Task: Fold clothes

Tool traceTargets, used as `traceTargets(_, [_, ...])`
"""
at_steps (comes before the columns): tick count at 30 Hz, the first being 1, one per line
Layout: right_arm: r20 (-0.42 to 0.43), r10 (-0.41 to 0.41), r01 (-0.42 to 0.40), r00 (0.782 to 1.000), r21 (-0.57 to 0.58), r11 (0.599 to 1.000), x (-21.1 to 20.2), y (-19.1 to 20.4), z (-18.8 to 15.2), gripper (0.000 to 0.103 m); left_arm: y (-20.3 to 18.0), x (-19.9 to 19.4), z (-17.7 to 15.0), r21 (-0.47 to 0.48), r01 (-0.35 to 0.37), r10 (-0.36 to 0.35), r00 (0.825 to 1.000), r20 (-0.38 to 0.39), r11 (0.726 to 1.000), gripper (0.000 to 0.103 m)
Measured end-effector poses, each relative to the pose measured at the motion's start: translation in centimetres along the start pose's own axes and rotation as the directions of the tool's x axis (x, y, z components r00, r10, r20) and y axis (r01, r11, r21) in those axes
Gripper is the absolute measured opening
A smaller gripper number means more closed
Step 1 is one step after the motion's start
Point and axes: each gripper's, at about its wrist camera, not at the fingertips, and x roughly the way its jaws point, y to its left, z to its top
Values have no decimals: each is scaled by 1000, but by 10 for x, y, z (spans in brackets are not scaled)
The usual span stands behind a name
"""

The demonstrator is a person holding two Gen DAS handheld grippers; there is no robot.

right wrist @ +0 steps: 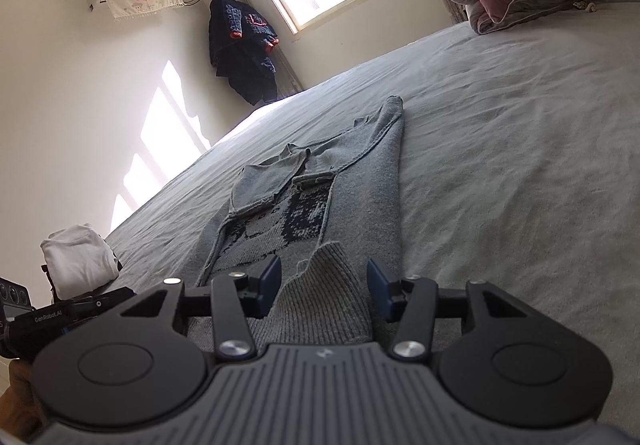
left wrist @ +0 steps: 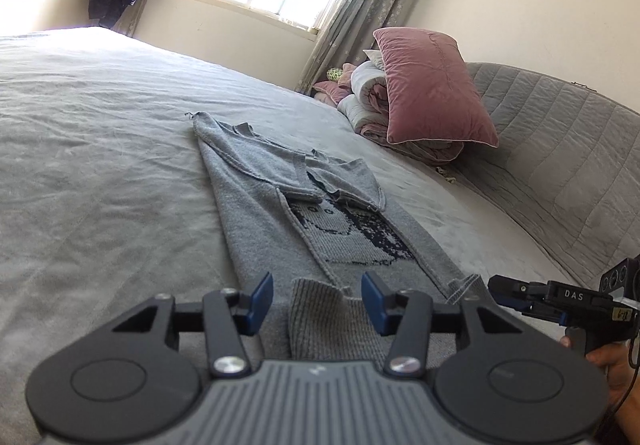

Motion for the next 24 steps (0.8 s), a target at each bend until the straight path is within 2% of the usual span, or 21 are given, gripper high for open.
traceTargets(5, [-6, -16, 15, 1000, -25, 1000, 5, 3, -2, 48, -8, 11, 1, 64, -1, 5, 999, -54, 998, 48])
traceTargets(9, [-23, -32, 31, 999, -28, 999, 11, 2, -3, 41, -4, 14, -4, 31, -4, 6, 997, -72, 1000, 36])
traceTargets(11, [-36, -42, 42, 998, -25, 999, 14, 1, -4, 35, -1, 12, -7, 12, -1, 1, 998, -69, 1000, 33])
traceTargets(18, [-52, -49, 47, 997, -31, 998, 16, 2, -6, 26, 5, 8, -12, -36, 1, -3, 999, -50, 999, 15])
traceTargets(22, [-49, -58, 56, 997, -34, 998, 16, 3, -7, 15, 7, 6, -13, -65, 17, -20, 999, -42, 998, 9])
traceTargets(24, [-45, -58, 57, 997, -34, 998, 15, 3, -7, 14, 7, 6, -13, -78, 27, -30, 999, -41, 997, 8])
